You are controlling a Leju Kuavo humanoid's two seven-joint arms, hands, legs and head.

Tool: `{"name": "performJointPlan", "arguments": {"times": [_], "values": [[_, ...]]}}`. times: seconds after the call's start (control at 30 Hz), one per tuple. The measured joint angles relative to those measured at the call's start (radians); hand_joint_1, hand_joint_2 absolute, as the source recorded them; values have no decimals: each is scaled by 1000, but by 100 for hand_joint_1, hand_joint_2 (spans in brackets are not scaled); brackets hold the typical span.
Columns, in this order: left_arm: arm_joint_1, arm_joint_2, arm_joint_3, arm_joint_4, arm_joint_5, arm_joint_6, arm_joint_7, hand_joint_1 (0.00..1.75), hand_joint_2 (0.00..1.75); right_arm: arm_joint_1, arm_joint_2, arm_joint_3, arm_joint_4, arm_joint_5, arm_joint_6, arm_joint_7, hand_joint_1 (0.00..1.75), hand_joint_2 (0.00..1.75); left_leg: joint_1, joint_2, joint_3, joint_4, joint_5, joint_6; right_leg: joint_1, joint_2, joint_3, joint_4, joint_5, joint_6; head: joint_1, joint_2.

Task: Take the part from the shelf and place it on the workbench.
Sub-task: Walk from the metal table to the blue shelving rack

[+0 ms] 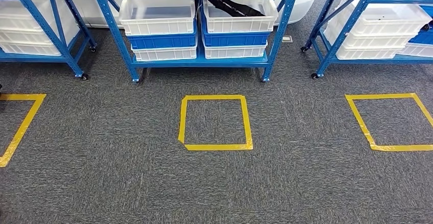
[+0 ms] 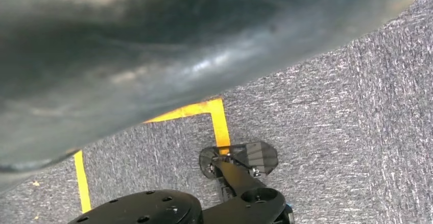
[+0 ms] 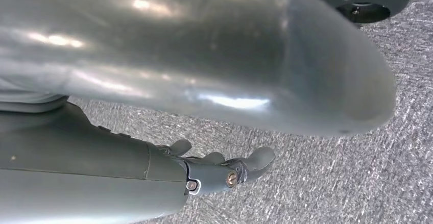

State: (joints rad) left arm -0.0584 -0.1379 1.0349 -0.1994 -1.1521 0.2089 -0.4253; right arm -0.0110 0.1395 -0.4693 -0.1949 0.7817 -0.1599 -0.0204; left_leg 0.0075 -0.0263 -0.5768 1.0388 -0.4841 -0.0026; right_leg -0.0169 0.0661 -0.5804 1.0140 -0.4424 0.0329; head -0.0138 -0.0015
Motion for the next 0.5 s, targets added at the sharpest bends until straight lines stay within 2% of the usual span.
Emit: {"name": "performJointPlan", "arguments": {"times": [0.17,0.5], "values": [[0,2,0,0,0,-7,5,0,0,-1,0,0,0,2,0,4,0,0,0,0,1,0,-1,2,1,0,0,-1,-1,6,-1,0],[0,4,0,0,-4,-20,20,0,0,-1,1,2,0,12,1,11,0,0,2,0,1,1,-2,3,3,0,1,-1,0,8,-1,0]]}}
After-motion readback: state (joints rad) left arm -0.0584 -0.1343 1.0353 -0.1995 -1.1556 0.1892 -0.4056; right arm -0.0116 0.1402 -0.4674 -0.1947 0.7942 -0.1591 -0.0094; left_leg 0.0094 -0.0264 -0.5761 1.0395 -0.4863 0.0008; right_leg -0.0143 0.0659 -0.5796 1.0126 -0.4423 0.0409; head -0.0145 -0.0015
